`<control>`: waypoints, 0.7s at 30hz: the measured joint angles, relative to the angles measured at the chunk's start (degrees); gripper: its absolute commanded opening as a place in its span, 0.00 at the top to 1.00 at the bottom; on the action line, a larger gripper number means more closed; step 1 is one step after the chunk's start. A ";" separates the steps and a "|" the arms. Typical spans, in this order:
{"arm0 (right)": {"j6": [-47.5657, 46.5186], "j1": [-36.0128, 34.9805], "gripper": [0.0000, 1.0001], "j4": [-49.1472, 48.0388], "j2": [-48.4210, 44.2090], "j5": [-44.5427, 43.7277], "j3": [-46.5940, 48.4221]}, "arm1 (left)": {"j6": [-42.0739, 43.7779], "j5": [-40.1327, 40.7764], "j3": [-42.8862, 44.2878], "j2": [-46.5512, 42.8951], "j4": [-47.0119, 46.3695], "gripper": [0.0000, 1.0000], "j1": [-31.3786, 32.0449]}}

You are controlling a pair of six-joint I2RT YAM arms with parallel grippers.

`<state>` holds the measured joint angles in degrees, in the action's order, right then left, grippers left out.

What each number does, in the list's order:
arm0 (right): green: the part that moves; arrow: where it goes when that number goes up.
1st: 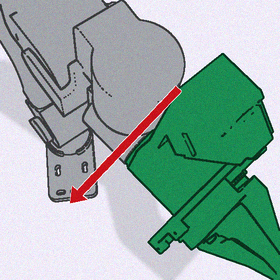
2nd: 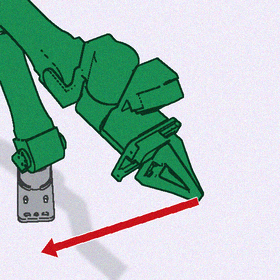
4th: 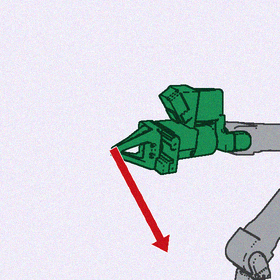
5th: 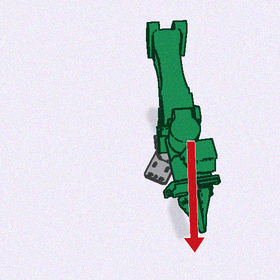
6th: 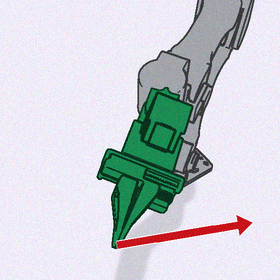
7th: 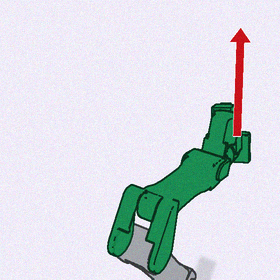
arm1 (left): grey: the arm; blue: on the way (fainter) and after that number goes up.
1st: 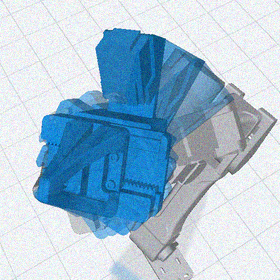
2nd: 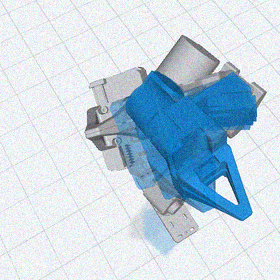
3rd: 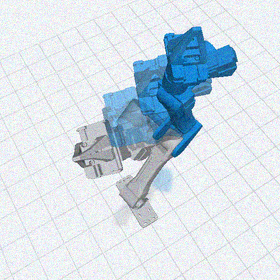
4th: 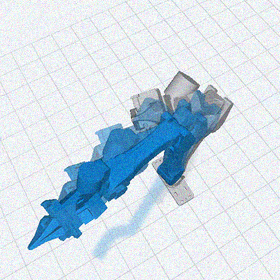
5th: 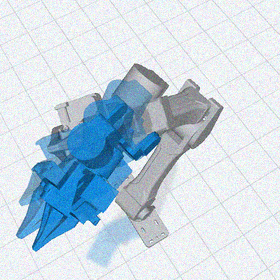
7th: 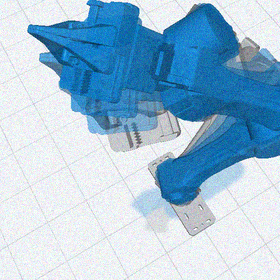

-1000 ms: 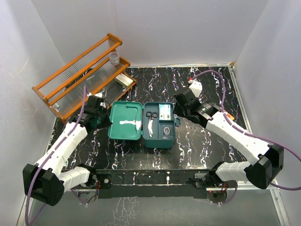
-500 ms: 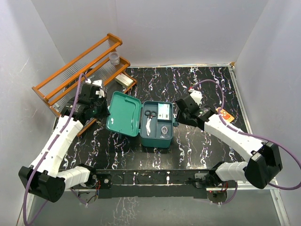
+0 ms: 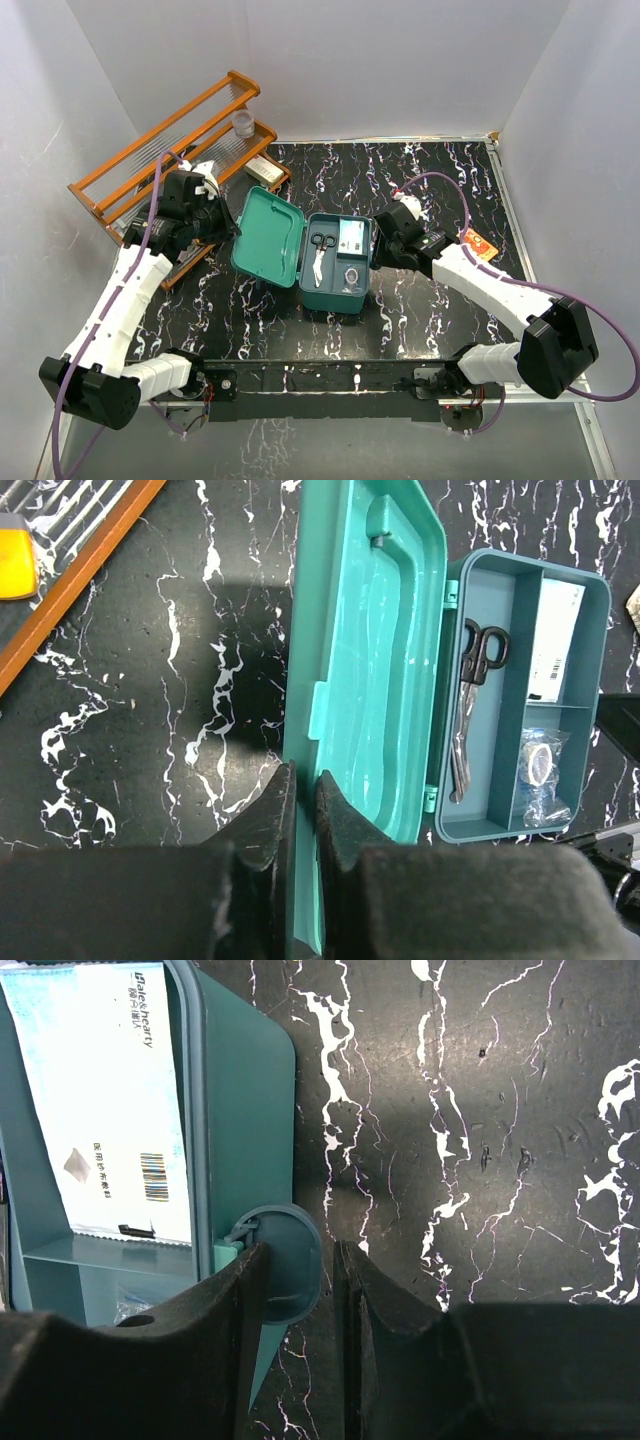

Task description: Organize the medicine kit

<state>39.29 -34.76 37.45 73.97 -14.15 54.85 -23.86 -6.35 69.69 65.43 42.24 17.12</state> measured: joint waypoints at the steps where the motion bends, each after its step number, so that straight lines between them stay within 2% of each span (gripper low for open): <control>1: -0.22 0.02 0.69 0.00 0.00 0.17 -0.02 | -0.15 -0.28 0.00 0.00 -0.17 0.90 -0.11; 10: -1.53 0.31 0.69 -0.85 0.00 1.33 -0.22 | -2.71 -7.89 -0.76 -2.38 -5.11 0.61 -0.20; 15: -1.77 0.35 0.70 -0.92 0.00 1.57 -0.22 | -3.89 -13.64 -4.31 -5.49 -11.52 0.55 -0.39; 21: -1.88 0.37 0.70 -1.05 0.00 1.73 -0.24 | -6.51 -23.47 -6.80 -6.60 -19.65 0.53 -0.42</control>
<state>37.41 -34.39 36.40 73.97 -12.43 54.61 -30.37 -29.82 62.89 58.83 22.59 16.71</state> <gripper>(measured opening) 0.300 0.464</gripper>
